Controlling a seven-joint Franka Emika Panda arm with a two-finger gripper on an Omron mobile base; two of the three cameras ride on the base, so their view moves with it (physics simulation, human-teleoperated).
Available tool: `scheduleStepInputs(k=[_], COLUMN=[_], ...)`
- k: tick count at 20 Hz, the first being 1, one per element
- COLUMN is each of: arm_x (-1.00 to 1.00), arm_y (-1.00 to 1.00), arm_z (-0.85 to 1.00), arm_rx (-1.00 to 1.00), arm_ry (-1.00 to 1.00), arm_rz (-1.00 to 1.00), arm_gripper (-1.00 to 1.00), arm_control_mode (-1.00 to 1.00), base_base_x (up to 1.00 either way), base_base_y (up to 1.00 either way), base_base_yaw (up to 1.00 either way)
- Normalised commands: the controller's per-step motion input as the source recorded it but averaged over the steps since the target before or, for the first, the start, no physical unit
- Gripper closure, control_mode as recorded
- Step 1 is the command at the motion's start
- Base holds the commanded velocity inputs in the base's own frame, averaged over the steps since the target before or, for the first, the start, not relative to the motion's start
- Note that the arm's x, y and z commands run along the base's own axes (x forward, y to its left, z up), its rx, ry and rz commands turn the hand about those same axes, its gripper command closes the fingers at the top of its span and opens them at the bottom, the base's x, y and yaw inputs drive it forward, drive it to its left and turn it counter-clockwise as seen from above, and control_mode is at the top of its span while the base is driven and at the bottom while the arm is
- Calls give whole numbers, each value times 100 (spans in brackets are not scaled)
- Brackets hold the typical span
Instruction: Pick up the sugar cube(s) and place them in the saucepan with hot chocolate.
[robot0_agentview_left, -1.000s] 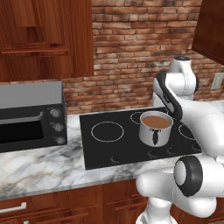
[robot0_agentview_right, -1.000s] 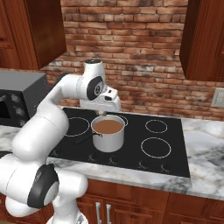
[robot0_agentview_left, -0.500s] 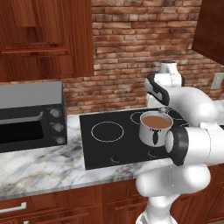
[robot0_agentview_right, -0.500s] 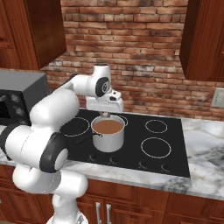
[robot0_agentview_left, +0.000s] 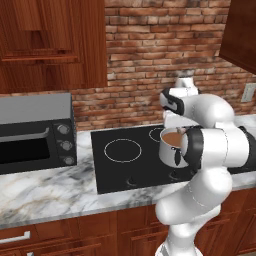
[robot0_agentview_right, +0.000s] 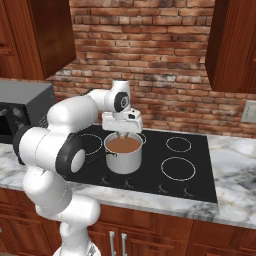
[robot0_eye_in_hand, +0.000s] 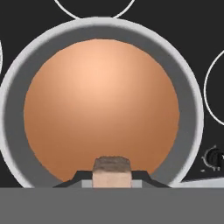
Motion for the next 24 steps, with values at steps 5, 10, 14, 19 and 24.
scheduleStepInputs(k=[5,10,14,19,24], arm_x=[13,1,0,0,-3], arm_y=[0,0,0,0,0], arm_z=[-29,-16,-4,1,6], arm_rx=[0,1,0,0,0], arm_ry=[0,0,0,0,0], arm_rz=[0,0,0,0,0], arm_gripper=[100,-100,-100,-100,-100], arm_control_mode=[-100,-100,-100,-100,-100], base_base_x=[0,0,0,0,0], base_base_y=[0,0,0,0,0], base_base_yaw=[0,0,0,0,0])
